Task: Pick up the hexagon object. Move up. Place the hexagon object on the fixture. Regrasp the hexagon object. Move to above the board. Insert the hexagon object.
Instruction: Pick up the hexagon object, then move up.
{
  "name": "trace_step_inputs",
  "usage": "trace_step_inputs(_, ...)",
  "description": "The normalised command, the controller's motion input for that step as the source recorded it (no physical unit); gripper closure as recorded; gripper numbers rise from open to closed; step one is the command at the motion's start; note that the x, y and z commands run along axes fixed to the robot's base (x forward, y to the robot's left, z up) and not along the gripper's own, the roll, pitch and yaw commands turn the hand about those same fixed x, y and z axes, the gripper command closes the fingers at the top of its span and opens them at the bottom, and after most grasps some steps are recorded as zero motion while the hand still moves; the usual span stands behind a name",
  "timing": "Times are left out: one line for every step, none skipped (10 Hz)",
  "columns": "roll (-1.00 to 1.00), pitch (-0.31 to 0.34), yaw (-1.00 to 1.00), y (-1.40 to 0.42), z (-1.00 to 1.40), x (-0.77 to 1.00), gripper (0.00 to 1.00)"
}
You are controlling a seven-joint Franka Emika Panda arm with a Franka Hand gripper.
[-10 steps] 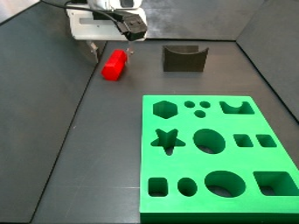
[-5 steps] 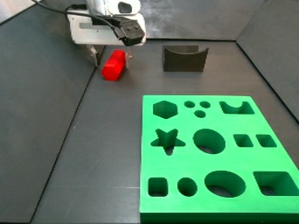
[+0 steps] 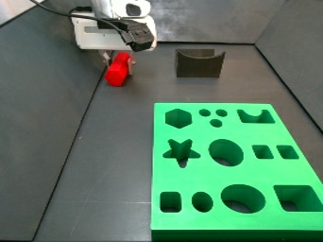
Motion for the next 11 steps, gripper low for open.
trace_step_inputs(0.0, 0.0, 0.0, 0.0, 0.0, 0.0, 1.0)
trace_step_inputs(0.0, 0.0, 0.0, 0.0, 0.0, 0.0, 1.0)
trace_step_inputs(0.0, 0.0, 0.0, 0.0, 0.0, 0.0, 1.0)
trace_step_inputs(0.0, 0.0, 0.0, 0.0, 0.0, 0.0, 1.0)
trace_step_inputs(0.0, 0.0, 0.0, 0.0, 0.0, 0.0, 1.0)
trace_step_inputs(0.0, 0.0, 0.0, 0.0, 0.0, 0.0, 1.0)
trace_step_inputs(0.0, 0.0, 0.0, 0.0, 0.0, 0.0, 1.0)
trace_step_inputs(0.0, 0.0, 0.0, 0.0, 0.0, 0.0, 1.0)
trace_step_inputs(0.0, 0.0, 0.0, 0.0, 0.83, 0.0, 1.0)
trace_step_inputs(0.0, 0.005, -0.01, 0.02, 0.82, 0.0, 1.0)
trace_step_inputs(-0.02, 0.019, 0.0, 0.01, 0.74, -0.02, 1.0)
